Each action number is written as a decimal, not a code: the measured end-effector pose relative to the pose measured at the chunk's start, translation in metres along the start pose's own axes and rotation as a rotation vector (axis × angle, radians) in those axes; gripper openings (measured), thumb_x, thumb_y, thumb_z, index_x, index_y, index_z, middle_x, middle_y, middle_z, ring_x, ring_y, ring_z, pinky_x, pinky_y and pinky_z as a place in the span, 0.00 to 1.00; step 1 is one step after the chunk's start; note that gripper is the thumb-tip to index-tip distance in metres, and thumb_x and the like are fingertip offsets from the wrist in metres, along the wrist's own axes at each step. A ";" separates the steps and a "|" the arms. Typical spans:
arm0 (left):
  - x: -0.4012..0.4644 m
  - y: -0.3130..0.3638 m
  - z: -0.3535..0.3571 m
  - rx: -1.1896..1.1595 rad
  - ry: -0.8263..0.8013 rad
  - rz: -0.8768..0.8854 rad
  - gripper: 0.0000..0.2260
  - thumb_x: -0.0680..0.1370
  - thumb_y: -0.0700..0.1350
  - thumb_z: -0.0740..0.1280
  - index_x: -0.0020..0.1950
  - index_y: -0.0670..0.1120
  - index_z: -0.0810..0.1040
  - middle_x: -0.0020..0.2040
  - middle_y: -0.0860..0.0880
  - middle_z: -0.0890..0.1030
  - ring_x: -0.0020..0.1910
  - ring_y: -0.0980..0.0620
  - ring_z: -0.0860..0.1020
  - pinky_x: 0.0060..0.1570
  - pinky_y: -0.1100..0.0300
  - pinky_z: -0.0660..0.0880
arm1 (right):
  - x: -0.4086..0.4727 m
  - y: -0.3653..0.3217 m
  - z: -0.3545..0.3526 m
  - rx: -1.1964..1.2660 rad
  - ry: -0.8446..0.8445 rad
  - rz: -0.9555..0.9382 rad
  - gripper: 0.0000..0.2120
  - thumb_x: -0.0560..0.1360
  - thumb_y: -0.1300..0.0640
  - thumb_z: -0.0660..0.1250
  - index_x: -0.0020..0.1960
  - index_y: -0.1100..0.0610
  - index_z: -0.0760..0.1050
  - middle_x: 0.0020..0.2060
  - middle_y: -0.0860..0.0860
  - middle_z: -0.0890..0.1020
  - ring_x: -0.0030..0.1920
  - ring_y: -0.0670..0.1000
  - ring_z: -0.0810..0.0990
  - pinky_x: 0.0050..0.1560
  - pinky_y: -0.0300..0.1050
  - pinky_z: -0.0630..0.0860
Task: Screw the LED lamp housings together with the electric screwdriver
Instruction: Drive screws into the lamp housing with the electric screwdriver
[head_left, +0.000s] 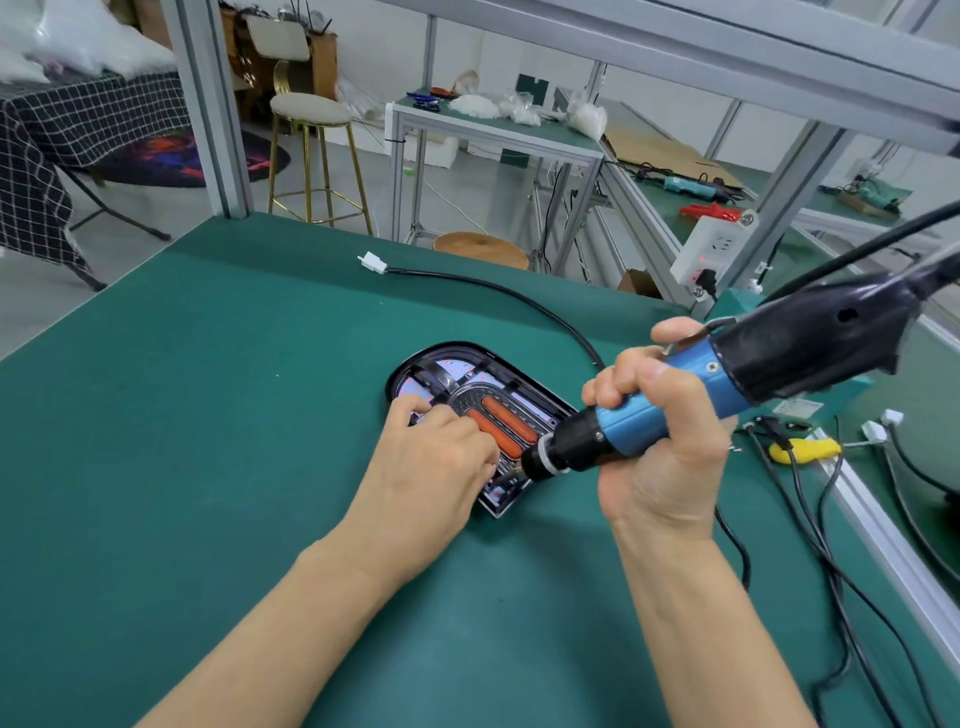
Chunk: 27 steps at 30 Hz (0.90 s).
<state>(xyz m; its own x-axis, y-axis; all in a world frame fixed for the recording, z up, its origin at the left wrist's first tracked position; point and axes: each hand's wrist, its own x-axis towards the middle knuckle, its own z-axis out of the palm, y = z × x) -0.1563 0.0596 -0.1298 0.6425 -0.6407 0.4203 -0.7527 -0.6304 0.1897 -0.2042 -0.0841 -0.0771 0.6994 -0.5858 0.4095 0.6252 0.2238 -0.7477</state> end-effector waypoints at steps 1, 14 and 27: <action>-0.001 0.000 0.000 0.016 -0.001 0.002 0.06 0.75 0.43 0.65 0.37 0.49 0.77 0.34 0.53 0.77 0.37 0.48 0.77 0.53 0.53 0.61 | -0.001 0.001 0.000 -0.015 -0.013 -0.006 0.10 0.66 0.66 0.60 0.46 0.56 0.70 0.26 0.50 0.70 0.26 0.50 0.70 0.33 0.42 0.70; 0.002 0.000 0.000 0.045 0.045 0.079 0.14 0.73 0.48 0.55 0.33 0.49 0.78 0.31 0.54 0.77 0.32 0.49 0.78 0.47 0.53 0.63 | -0.010 0.003 0.009 -0.020 -0.134 -0.054 0.12 0.64 0.62 0.64 0.44 0.48 0.76 0.26 0.47 0.74 0.27 0.50 0.71 0.33 0.43 0.71; 0.018 0.024 -0.008 0.071 0.101 0.003 0.14 0.72 0.47 0.53 0.30 0.48 0.71 0.27 0.52 0.72 0.29 0.47 0.73 0.42 0.52 0.64 | -0.016 -0.047 -0.038 0.144 0.323 -0.181 0.15 0.62 0.65 0.64 0.48 0.55 0.69 0.28 0.49 0.70 0.26 0.48 0.70 0.34 0.40 0.71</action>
<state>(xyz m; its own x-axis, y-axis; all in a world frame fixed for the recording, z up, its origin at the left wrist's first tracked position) -0.1638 0.0369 -0.1106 0.6199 -0.5978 0.5083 -0.7404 -0.6602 0.1266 -0.2581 -0.1148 -0.0684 0.4432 -0.8352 0.3256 0.7864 0.1879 -0.5884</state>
